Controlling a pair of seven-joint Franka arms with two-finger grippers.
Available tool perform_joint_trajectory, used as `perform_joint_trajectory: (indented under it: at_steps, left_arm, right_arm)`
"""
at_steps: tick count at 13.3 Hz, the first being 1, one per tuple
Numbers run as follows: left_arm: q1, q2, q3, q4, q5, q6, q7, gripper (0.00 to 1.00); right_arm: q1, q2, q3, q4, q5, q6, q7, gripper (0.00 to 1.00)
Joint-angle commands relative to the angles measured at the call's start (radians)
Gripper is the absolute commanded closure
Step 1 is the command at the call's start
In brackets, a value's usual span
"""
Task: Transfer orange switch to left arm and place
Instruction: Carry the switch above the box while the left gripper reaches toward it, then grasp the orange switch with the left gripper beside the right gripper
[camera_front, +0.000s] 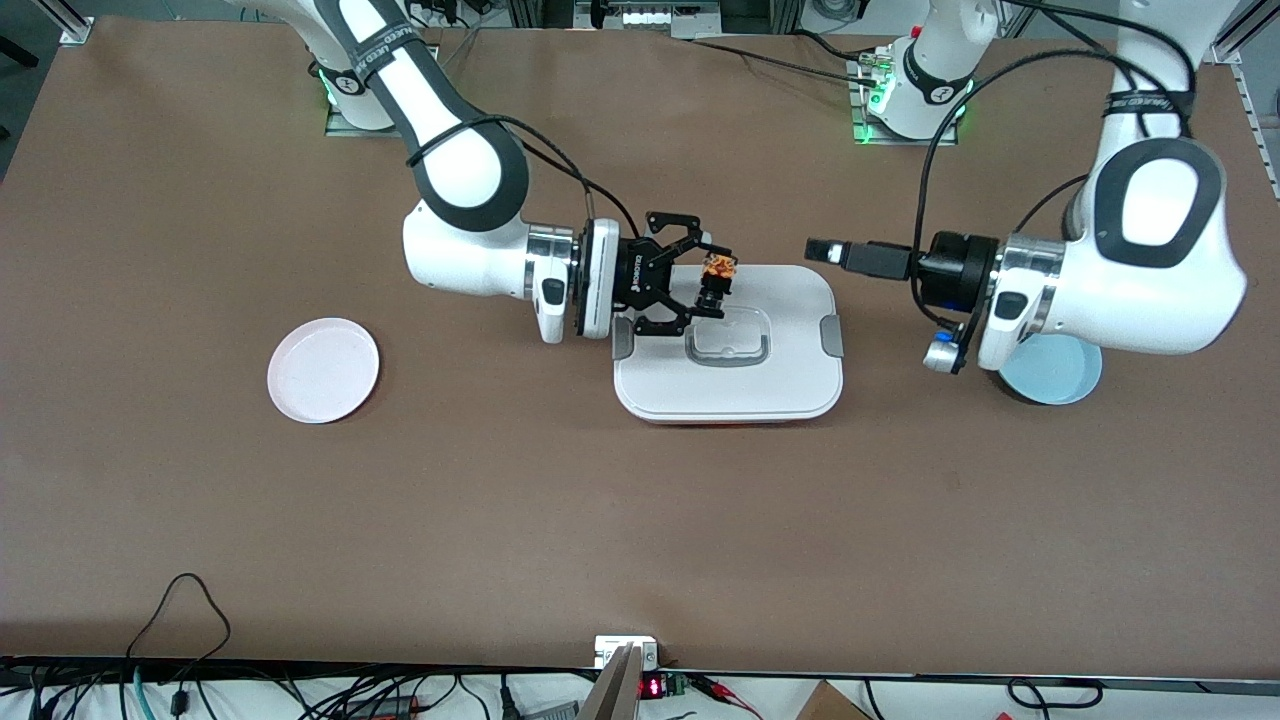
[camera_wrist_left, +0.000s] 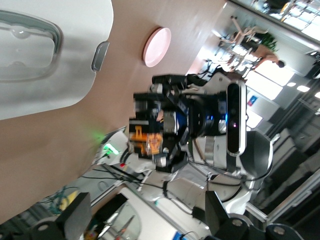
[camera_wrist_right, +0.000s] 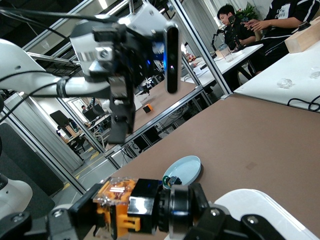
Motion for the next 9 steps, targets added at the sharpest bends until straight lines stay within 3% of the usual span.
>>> perform_joint_trajectory:
  at_steps: [1, 5, 9]
  left_arm:
    - [-0.034, -0.018, -0.001, -0.158, -0.167, 0.095, 0.103, 0.0]
    - [-0.075, -0.017, -0.007, -0.267, -0.352, 0.111, 0.088, 0.0]
    - [-0.144, 0.0, -0.007, -0.28, -0.446, 0.155, 0.089, 0.0]
  right_arm:
    - [0.013, 0.007, -0.006, 0.023, 0.039, 0.015, -0.016, 1.0]
    - [0.009, 0.009, -0.006, 0.022, 0.04, 0.014, -0.016, 1.0]
    - [0.009, 0.009, -0.006, 0.023, 0.042, 0.014, -0.015, 1.0]
